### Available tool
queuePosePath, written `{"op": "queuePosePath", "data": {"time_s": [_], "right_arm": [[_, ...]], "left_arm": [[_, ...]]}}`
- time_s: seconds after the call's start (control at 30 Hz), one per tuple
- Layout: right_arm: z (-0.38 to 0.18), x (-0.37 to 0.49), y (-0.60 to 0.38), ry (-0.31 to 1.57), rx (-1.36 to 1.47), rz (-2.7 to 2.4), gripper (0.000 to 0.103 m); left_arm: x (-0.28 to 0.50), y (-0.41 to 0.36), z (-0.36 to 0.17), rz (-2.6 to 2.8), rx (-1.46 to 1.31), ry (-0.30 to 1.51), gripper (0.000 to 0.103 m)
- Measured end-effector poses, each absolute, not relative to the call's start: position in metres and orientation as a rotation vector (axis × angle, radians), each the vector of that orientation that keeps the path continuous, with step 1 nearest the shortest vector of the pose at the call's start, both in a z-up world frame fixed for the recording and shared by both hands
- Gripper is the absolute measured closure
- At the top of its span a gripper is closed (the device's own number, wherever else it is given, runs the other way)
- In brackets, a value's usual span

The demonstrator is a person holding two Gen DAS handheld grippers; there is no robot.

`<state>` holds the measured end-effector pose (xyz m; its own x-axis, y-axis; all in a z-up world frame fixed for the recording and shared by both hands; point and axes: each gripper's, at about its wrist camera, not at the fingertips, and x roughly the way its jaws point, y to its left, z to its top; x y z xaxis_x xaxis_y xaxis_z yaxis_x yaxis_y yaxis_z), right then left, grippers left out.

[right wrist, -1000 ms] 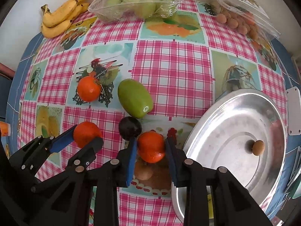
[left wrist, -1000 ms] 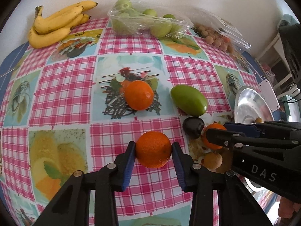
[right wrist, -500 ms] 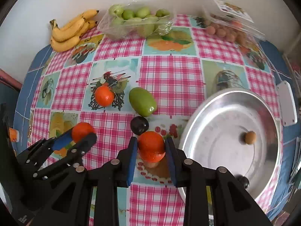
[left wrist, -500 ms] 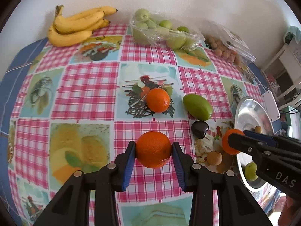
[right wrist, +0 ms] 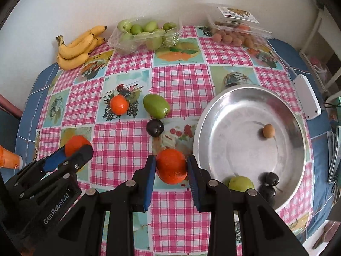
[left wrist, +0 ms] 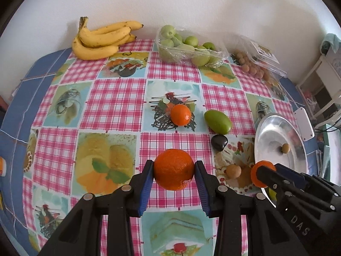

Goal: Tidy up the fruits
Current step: 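Carry both tangerines over the steel plate with both tools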

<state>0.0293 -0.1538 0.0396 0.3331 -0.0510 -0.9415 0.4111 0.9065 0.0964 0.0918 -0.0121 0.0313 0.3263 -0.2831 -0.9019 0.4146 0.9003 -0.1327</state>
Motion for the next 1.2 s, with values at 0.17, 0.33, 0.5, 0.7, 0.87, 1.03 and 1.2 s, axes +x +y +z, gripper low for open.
{"op": "queuePosePath", "data": {"time_s": [0.17,0.33,0.5,0.7,0.87,1.03,1.2], "right_arm": [[0.040,0.021,-0.152,1.191,0.348,-0.324,0.072],[0.044,0.019,-0.158,1.176,0.355,-0.334,0.072],[0.047,0.025,-0.168,1.170,0.350,-0.336,0.072],[0.049,0.055,-0.186,1.178,0.322,-0.309,0.072],[0.063,0.065,-0.190,1.163,0.271,-0.313,0.072],[0.082,0.036,-0.203,1.115,0.295,-0.374,0.072],[0.090,0.002,-0.227,1.086,0.346,-0.441,0.072]], "left_arm": [[0.090,-0.013,0.032,-0.447,0.147,1.148,0.062],[0.092,-0.013,0.038,-0.435,0.142,1.128,0.062],[0.103,-0.027,0.036,-0.431,0.157,1.122,0.062],[0.129,-0.053,0.033,-0.405,0.180,1.109,0.062],[0.134,-0.069,0.036,-0.402,0.159,1.122,0.062],[0.116,-0.076,0.047,-0.435,0.127,1.114,0.062],[0.097,-0.093,0.062,-0.495,0.132,1.094,0.062]]}}
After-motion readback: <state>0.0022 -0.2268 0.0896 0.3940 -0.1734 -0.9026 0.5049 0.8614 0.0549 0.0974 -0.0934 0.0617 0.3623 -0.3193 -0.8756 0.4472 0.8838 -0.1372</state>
